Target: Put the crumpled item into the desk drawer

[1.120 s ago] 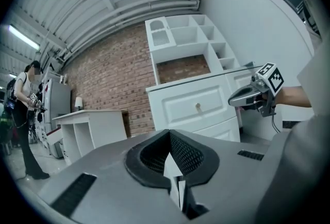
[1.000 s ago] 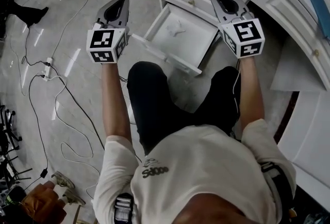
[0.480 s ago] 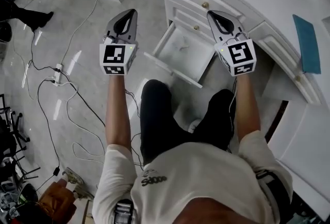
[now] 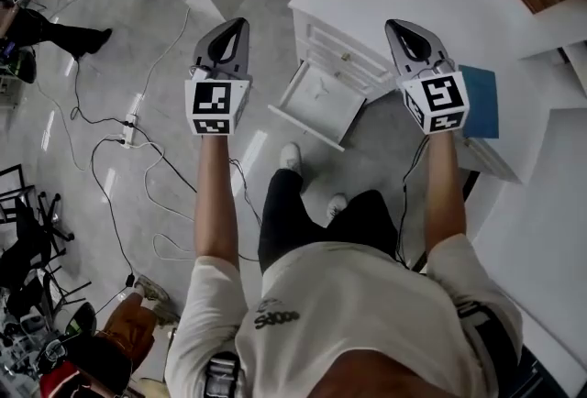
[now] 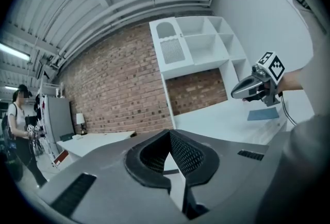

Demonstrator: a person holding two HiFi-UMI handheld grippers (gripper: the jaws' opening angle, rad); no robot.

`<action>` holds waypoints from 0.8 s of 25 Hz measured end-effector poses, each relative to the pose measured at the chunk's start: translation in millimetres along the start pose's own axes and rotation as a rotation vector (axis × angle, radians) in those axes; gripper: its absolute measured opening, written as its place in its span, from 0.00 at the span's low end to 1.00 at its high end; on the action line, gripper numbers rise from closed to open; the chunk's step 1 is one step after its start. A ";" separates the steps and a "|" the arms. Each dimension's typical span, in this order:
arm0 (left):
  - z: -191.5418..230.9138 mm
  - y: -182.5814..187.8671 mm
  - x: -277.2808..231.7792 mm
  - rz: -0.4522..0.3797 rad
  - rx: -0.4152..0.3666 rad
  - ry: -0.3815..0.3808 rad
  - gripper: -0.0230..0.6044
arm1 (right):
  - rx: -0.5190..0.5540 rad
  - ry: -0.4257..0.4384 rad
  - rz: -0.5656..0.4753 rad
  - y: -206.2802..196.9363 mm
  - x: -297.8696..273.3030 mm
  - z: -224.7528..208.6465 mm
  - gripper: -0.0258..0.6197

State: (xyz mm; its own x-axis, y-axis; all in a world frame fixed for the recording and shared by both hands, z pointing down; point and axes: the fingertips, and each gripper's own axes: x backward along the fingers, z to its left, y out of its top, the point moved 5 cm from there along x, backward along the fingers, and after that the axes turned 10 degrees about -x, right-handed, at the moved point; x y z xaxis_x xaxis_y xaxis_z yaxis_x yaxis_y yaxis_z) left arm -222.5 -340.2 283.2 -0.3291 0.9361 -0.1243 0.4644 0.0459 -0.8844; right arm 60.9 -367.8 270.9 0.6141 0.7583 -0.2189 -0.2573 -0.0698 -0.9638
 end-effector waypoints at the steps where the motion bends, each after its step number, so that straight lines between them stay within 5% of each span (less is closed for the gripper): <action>1: 4.0 23.4 4.7 0.000 -0.008 -0.006 0.06 | 0.003 -0.001 0.001 23.0 10.9 -5.7 0.05; 8: -1.2 158.2 54.9 -0.071 0.025 -0.014 0.06 | -0.021 -0.021 -0.057 138.9 110.5 -27.1 0.05; 20: -40.2 253.6 170.9 -0.081 0.022 0.042 0.06 | -0.023 0.020 -0.155 188.7 246.1 7.0 0.05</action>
State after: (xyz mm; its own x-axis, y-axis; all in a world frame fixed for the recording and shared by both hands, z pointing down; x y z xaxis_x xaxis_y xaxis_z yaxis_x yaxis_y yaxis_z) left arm -127.9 -154.6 55.8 -0.3302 0.9433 -0.0336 0.4195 0.1147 -0.9005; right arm 158.2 -189.8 36.3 0.6597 0.7483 -0.0697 -0.1414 0.0326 -0.9894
